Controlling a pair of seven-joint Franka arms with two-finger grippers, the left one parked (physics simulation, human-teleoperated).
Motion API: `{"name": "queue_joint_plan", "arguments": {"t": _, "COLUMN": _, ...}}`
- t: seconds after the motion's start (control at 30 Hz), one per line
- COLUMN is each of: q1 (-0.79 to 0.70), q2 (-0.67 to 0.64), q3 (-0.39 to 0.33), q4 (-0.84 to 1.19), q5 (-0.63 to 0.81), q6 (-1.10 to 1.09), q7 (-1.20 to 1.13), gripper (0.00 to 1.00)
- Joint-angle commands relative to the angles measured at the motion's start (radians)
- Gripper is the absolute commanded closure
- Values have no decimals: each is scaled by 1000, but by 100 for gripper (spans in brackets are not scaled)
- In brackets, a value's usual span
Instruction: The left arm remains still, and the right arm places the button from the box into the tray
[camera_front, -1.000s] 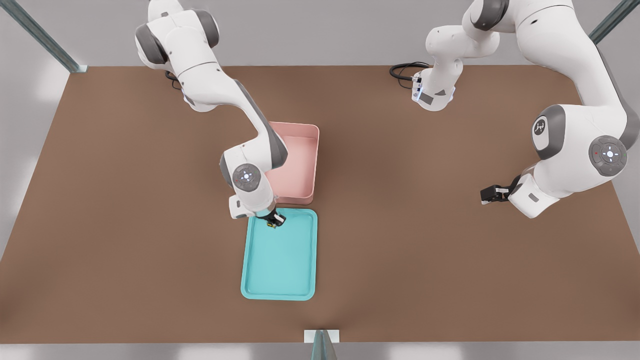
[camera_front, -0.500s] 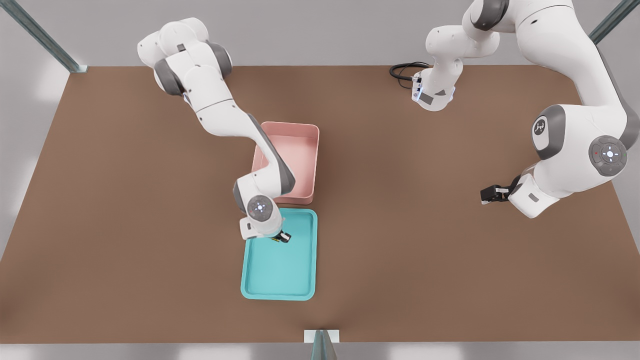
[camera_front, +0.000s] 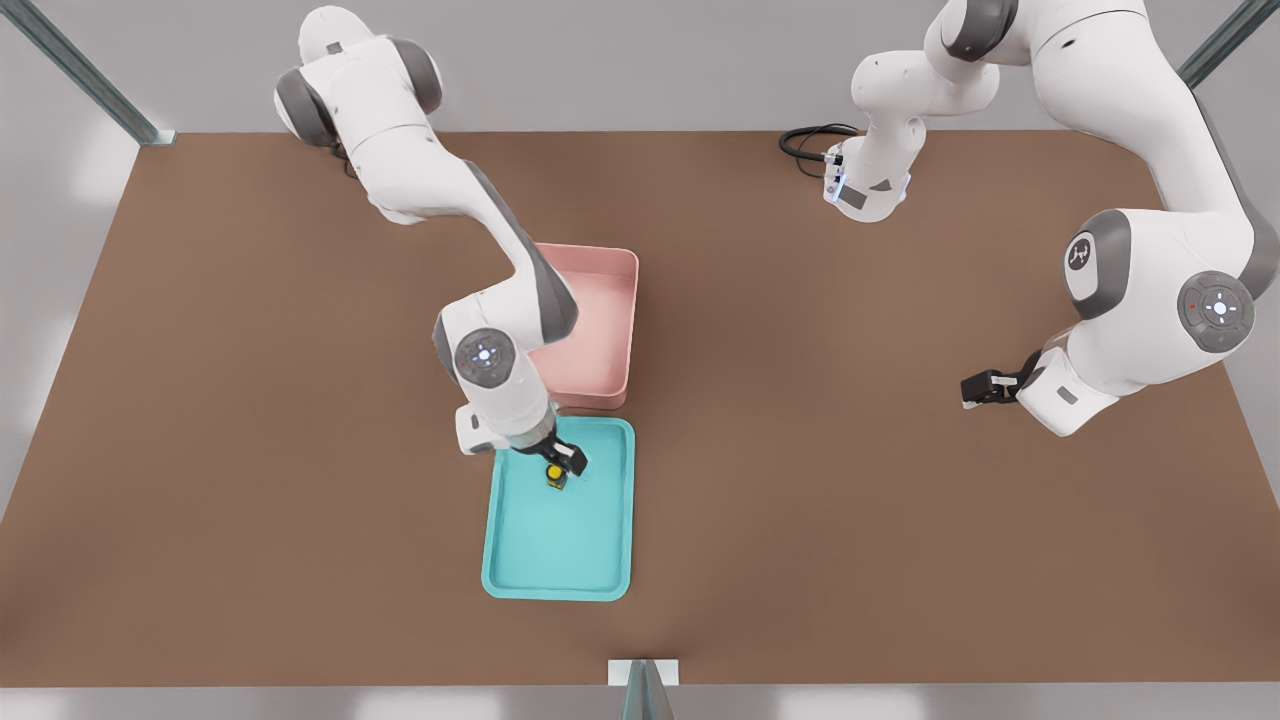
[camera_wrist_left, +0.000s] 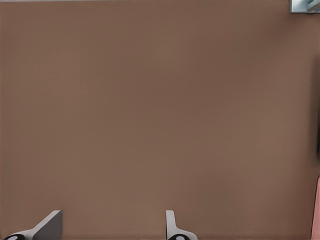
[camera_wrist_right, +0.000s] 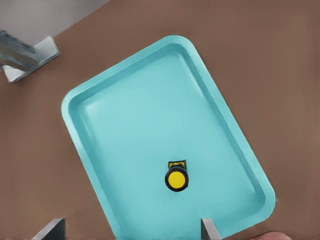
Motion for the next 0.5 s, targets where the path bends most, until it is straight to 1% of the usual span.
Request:
{"name": "queue_joint_plan", "arguments": {"t": 0.0, "q1": -74, "q2": -204, "q3": -48, "q4": -110, "q5": 6, "q6": -330, "q7": -513, "gripper": 0}}
{"name": "queue_joint_plan", "arguments": {"t": 0.03, "q1": -73, "q2": -355, "q3": -203, "q4": -274, "q5": 19, "q6": -325, "q7": -843, "gripper": 0}}
{"name": "queue_joint_plan", "arguments": {"t": 0.07, "q1": -74, "q2": -420, "q3": -321, "q4": -331, "q5": -3, "q6": -327, "q7": -1017, "gripper": 0}}
{"name": "queue_joint_plan", "arguments": {"t": 0.1, "q1": -88, "q2": -411, "q3": -343, "q4": -299, "q5": -24, "q6": -385, "q7": -1040, "gripper": 0}}
{"name": "queue_joint_plan", "arguments": {"t": 0.17, "q1": -102, "q2": -386, "q3": -332, "q4": -266, "q5": -27, "q6": -399, "q7": -1026, "gripper": 0}}
{"name": "queue_joint_plan", "arguments": {"t": 0.2, "q1": -184, "q2": -368, "q3": -271, "q4": -257, "q5": -31, "q6": -403, "q7": -1009, "gripper": 0}}
{"name": "queue_joint_plan", "arguments": {"t": 0.23, "q1": -459, "q2": -360, "q3": 59, "q4": -228, "q5": -84, "q6": -409, "q7": -977, "gripper": 0}}
{"name": "queue_joint_plan", "arguments": {"t": 0.27, "q1": -553, "q2": -294, "q3": 167, "q4": -214, "q5": -149, "q6": -390, "q7": -934, "gripper": 0}}
{"name": "queue_joint_plan", "arguments": {"t": 0.3, "q1": -575, "q2": -296, "q3": 188, "q4": -196, "q5": -149, "q6": -397, "q7": -936, "gripper": 0}}
{"name": "queue_joint_plan", "arguments": {"t": 0.47, "q1": -576, "q2": -296, "q3": 187, "q4": -188, "q5": -147, "q6": -402, "q7": -923, "gripper": 0}}
